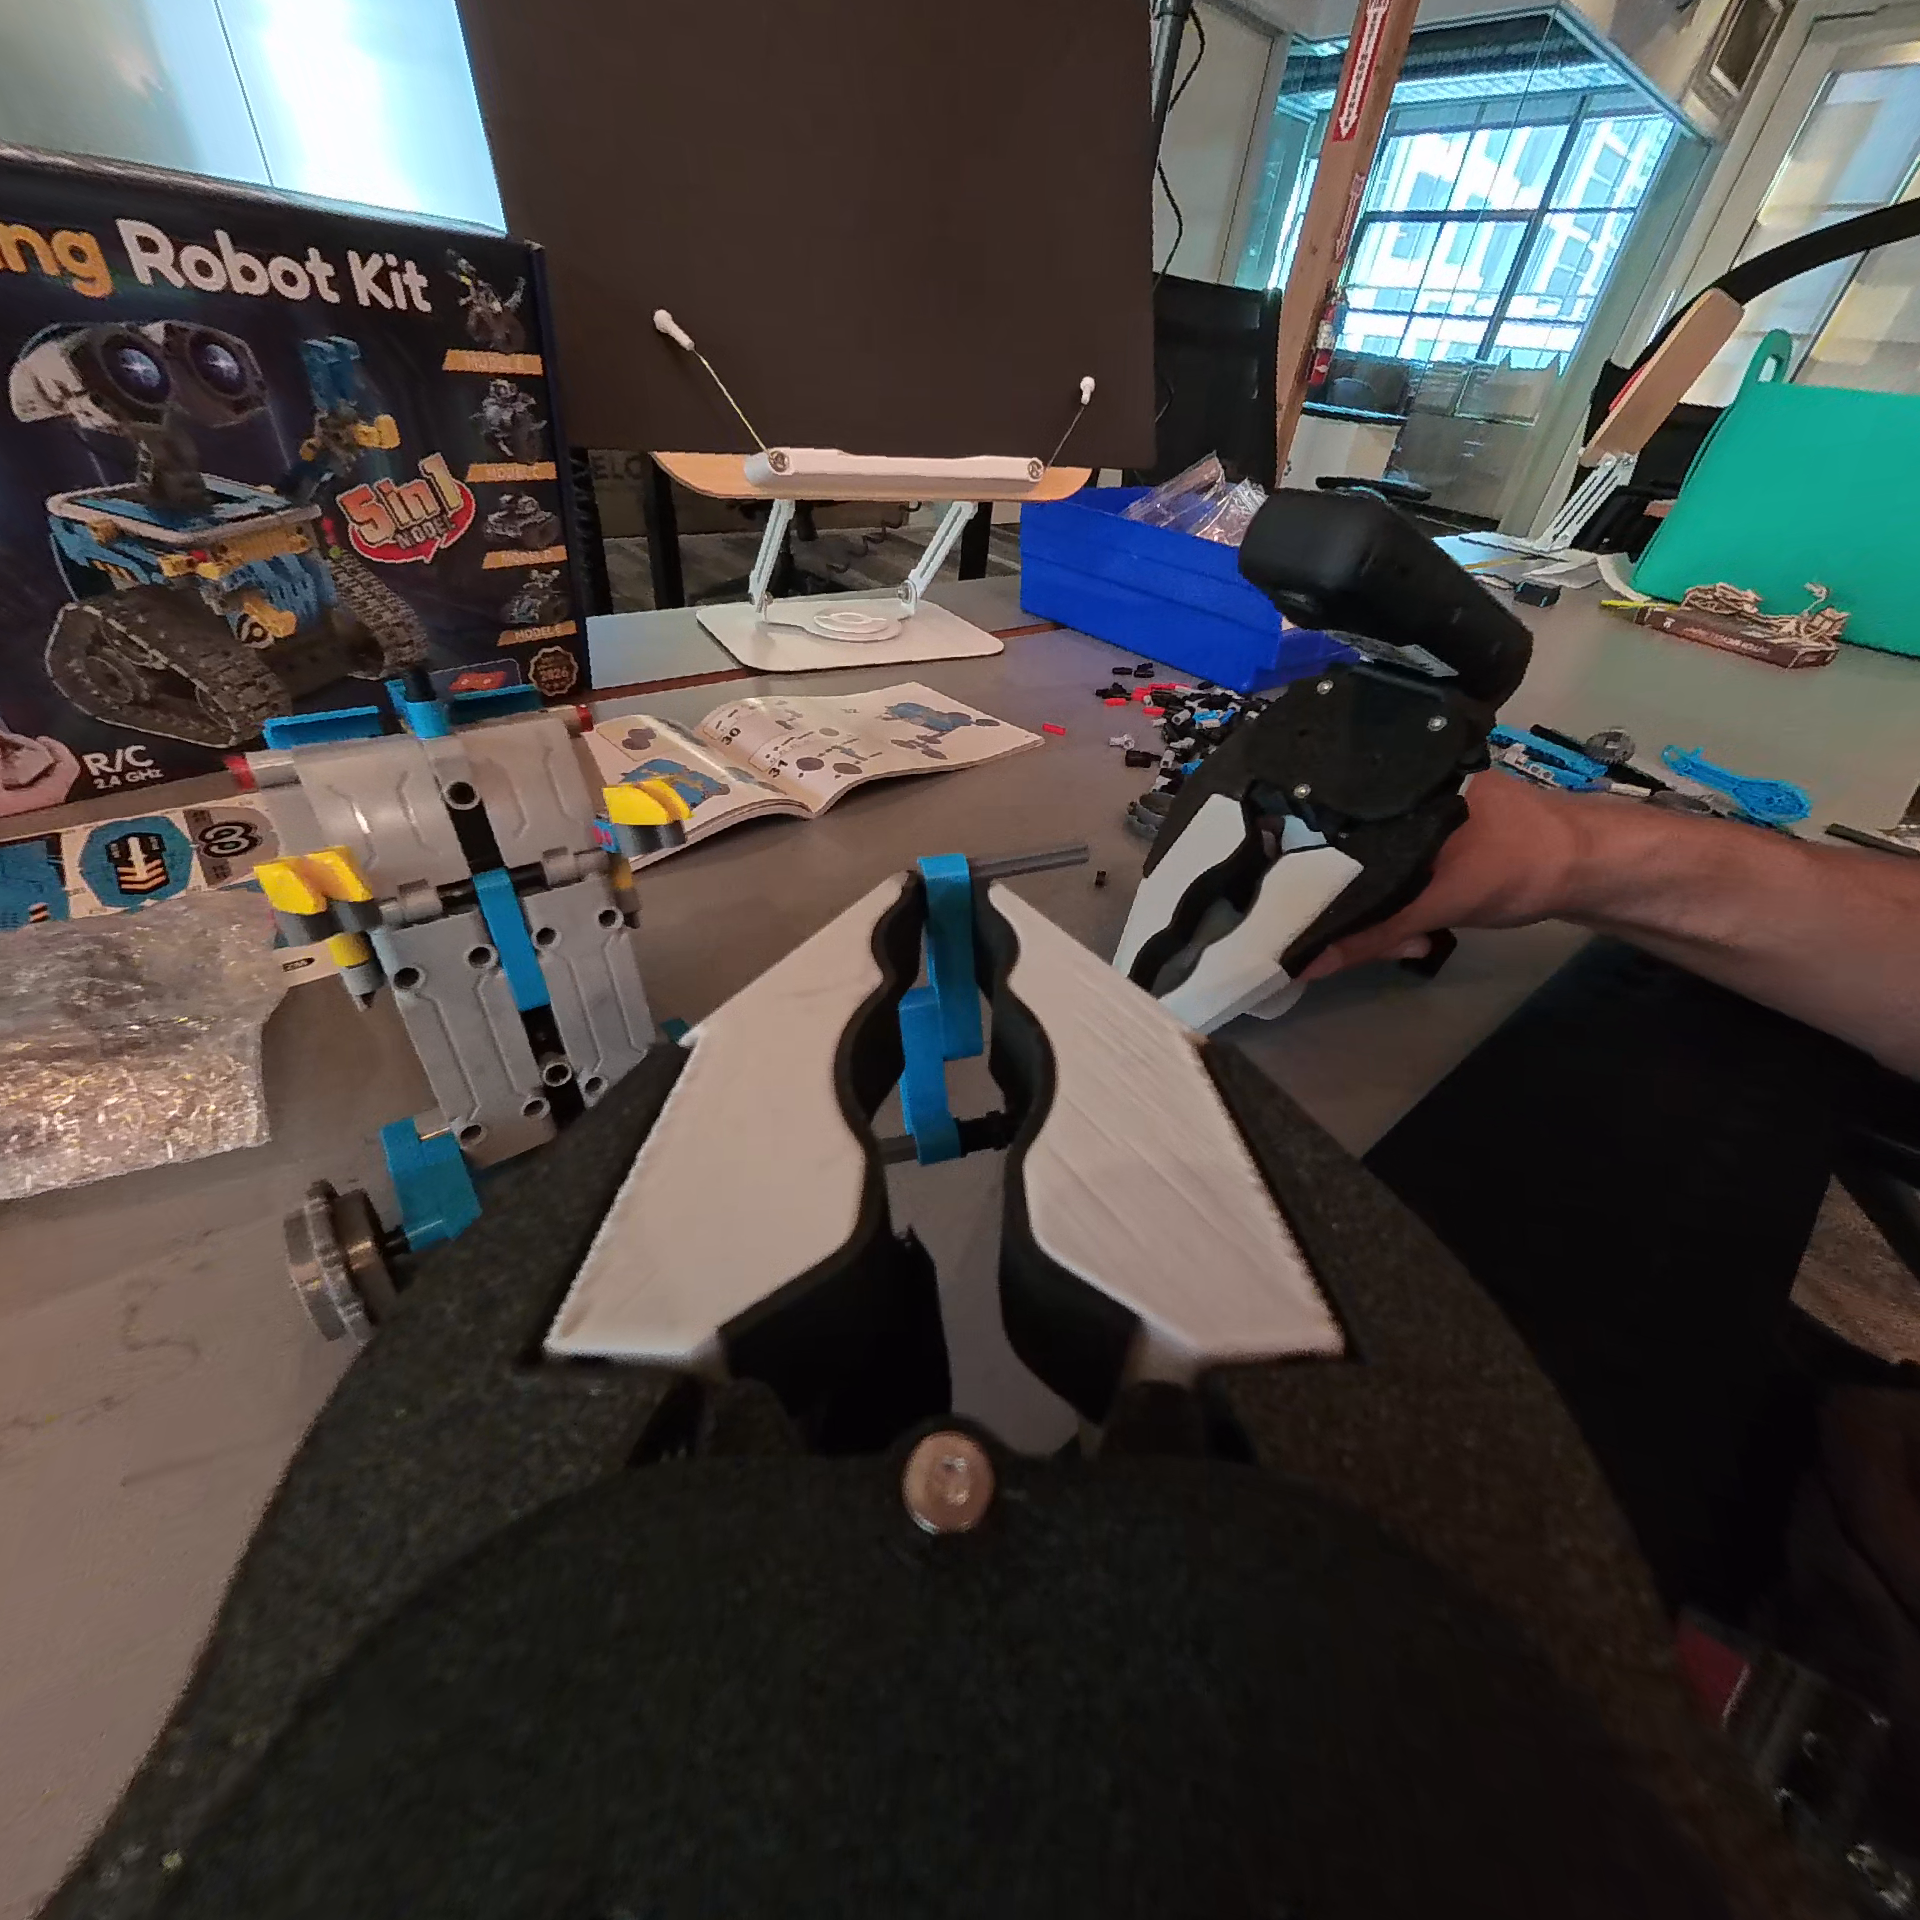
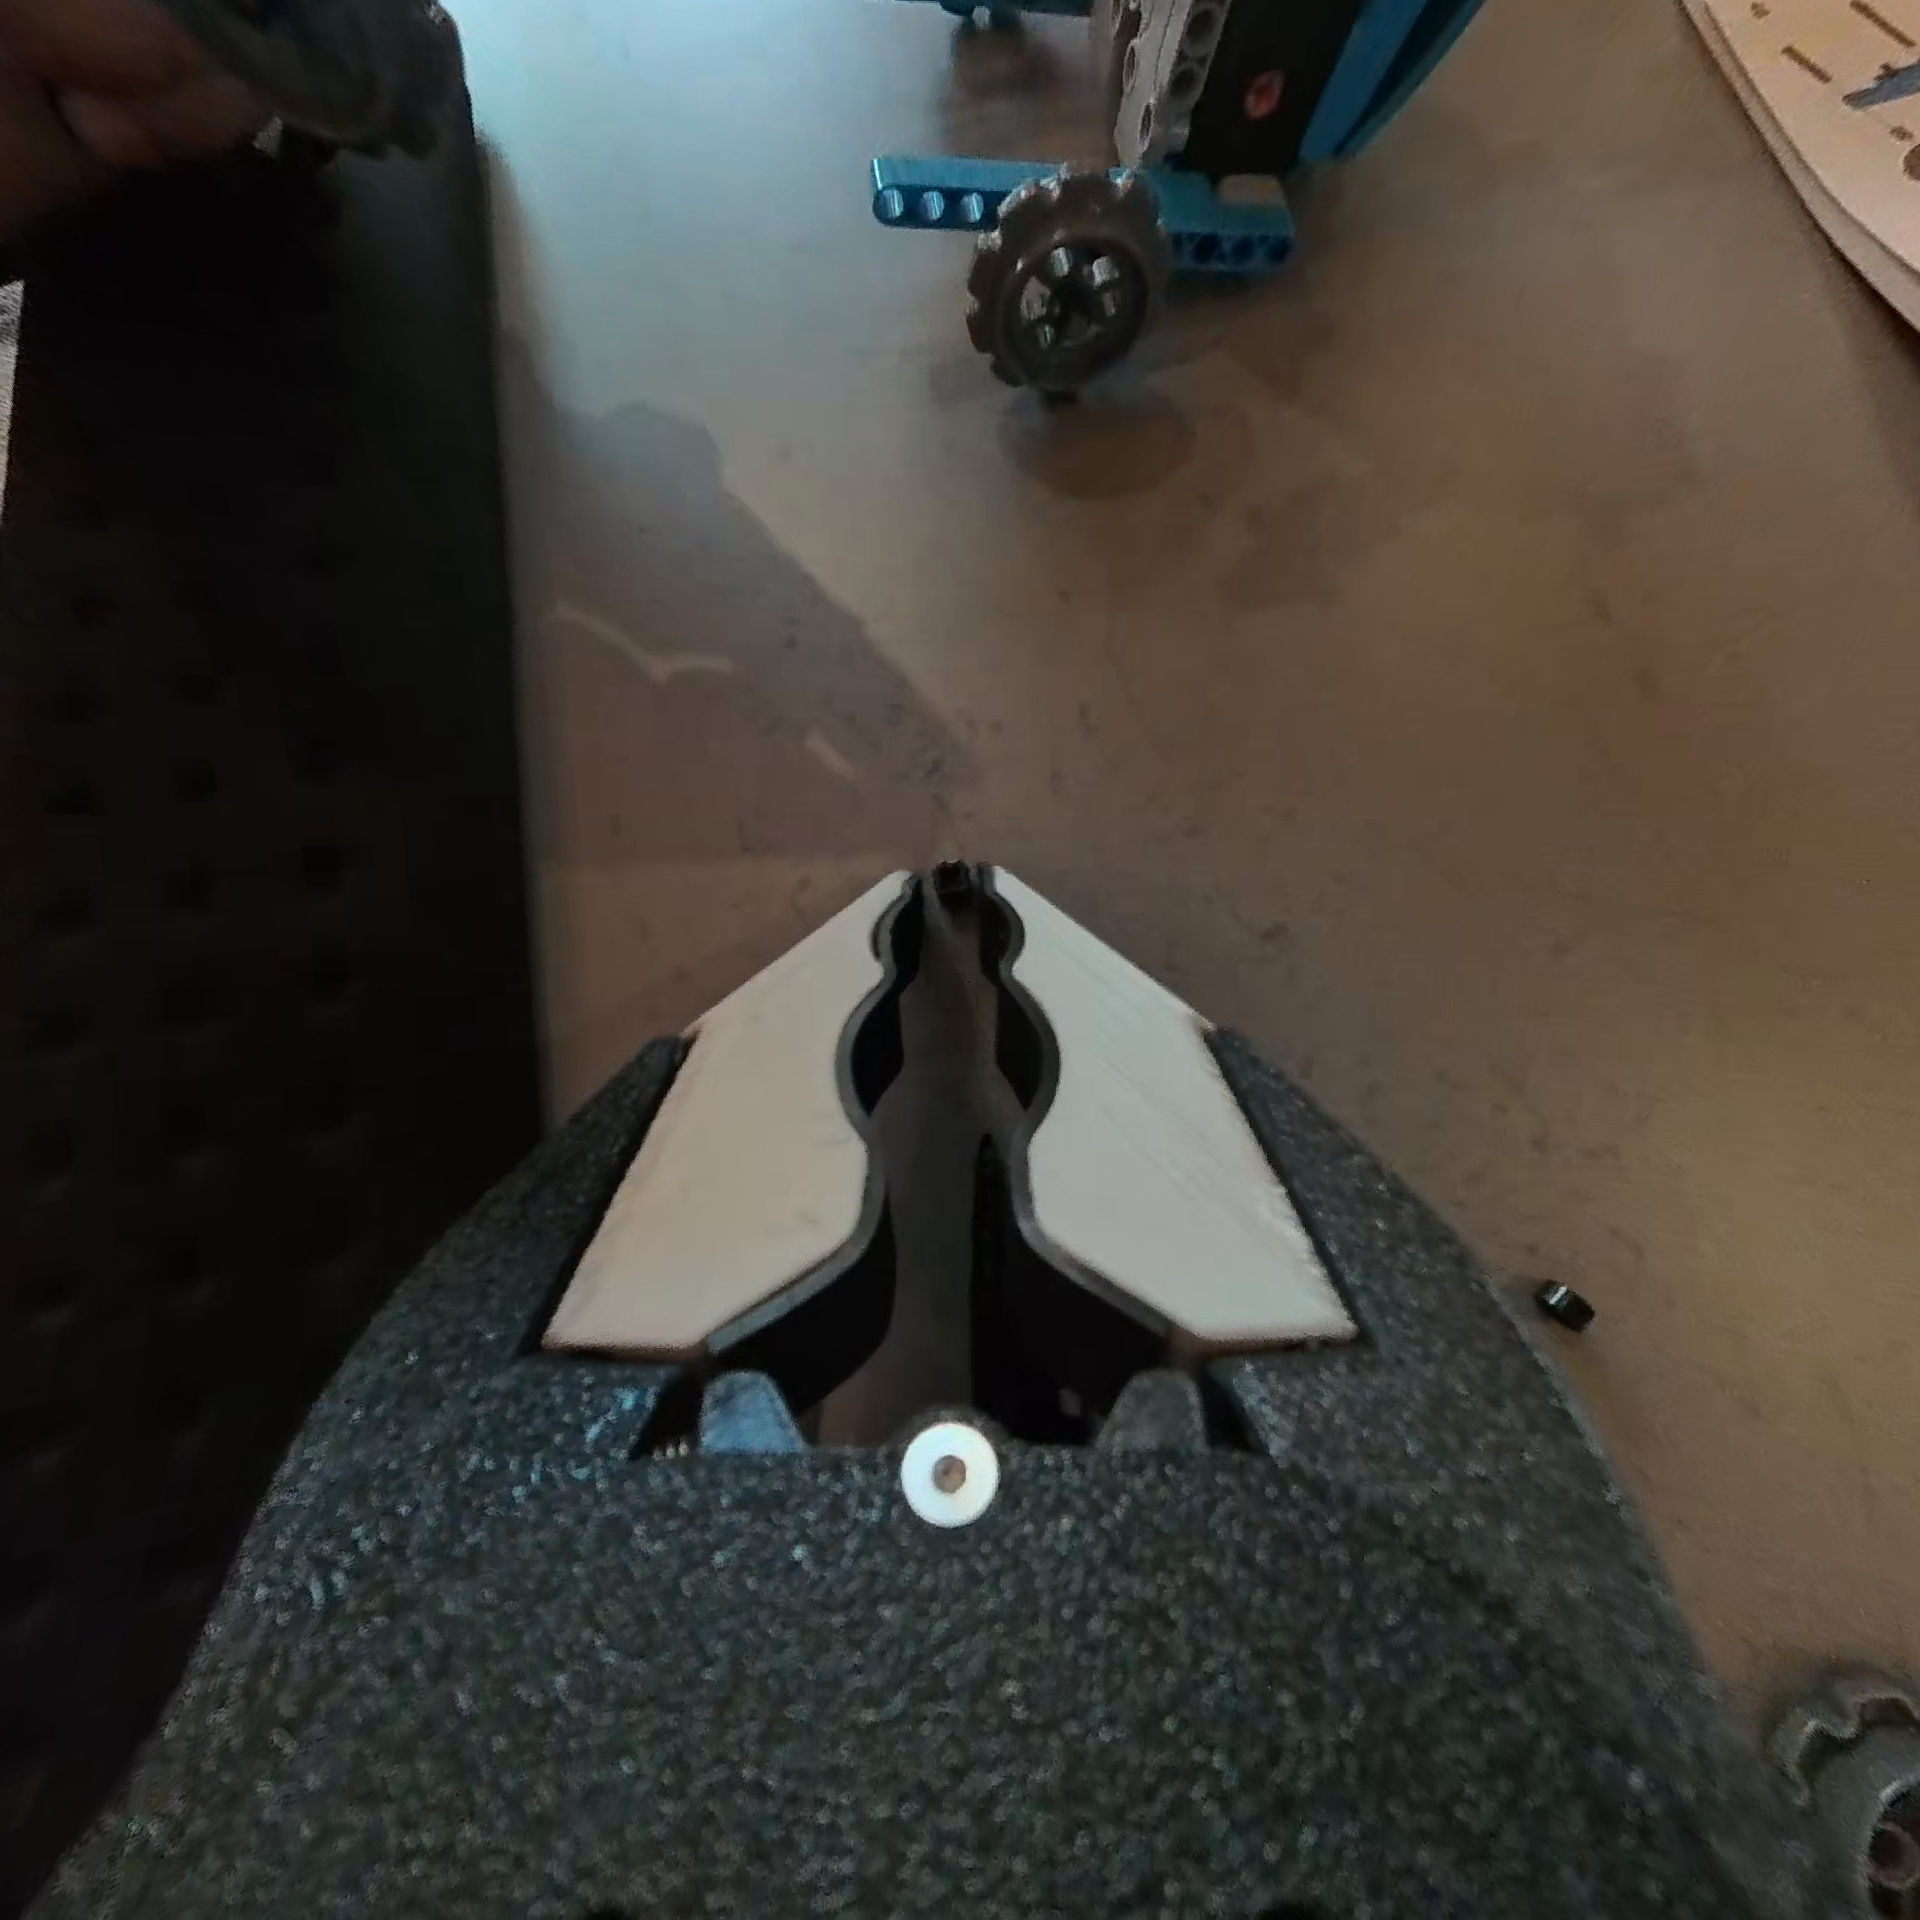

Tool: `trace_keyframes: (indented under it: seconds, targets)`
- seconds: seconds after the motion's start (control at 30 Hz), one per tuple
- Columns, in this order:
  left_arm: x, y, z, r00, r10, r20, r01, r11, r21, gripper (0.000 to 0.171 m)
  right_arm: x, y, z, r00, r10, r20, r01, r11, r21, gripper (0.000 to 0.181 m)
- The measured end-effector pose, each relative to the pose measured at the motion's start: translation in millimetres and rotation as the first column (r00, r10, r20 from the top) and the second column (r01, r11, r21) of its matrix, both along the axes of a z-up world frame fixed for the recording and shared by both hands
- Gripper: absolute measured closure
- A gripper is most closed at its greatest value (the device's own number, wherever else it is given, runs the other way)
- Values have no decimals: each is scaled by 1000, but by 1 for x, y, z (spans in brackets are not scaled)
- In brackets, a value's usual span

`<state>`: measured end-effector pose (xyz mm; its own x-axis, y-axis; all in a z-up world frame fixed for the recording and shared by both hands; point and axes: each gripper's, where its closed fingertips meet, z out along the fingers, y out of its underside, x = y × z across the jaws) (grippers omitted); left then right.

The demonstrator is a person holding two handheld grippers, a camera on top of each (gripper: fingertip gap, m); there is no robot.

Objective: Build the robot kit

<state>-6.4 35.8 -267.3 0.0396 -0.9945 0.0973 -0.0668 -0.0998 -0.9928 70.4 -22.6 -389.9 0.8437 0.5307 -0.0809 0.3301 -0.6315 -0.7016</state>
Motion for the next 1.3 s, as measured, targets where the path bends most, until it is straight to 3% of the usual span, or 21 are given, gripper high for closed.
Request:
trace_keyframes:
  seconds: [0.2,0.4,0.53,0.77,0.87,0.93,1.03,1.2,1.3]
  targets:
    - [0,1,-1,1000,2,-3,-2,1000,-9,163,7,-6,-1,992,-24,123,32,997,-66,166]
    - [0,2,-1,1000,3,-7,-3,1000,-13,163,7,-3,3,951,119,287,-62,977,-202,158]
    - [0,3,-2,1000,4,-9,-4,1000,-24,163,4,-1,-2,937,195,288,-113,953,-280,158]
    - [1,2,-3,1000,-13,-14,12,999,-37,163,3,2,-2,925,227,304,-144,952,-271,175]
    - [2,1,-5,1000,-16,-24,15,999,-30,163,-5,12,18,930,206,304,-175,976,-127,175]
    - [5,1,-7,999,-19,-38,17,999,-39,163,-24,23,56,949,175,262,-207,973,98,175]
    - [8,0,-8,998,-44,-38,41,996,-83,164,-59,28,124,986,113,120,-158,862,483,176]
    - [12,-3,-7,992,-126,-10,122,972,-200,164,-68,28,133,981,-6,196,-124,756,642,175]
    - [17,-3,-13,984,-174,-37,157,950,-271,164,-72,32,134,979,-36,200,-106,748,656,175]
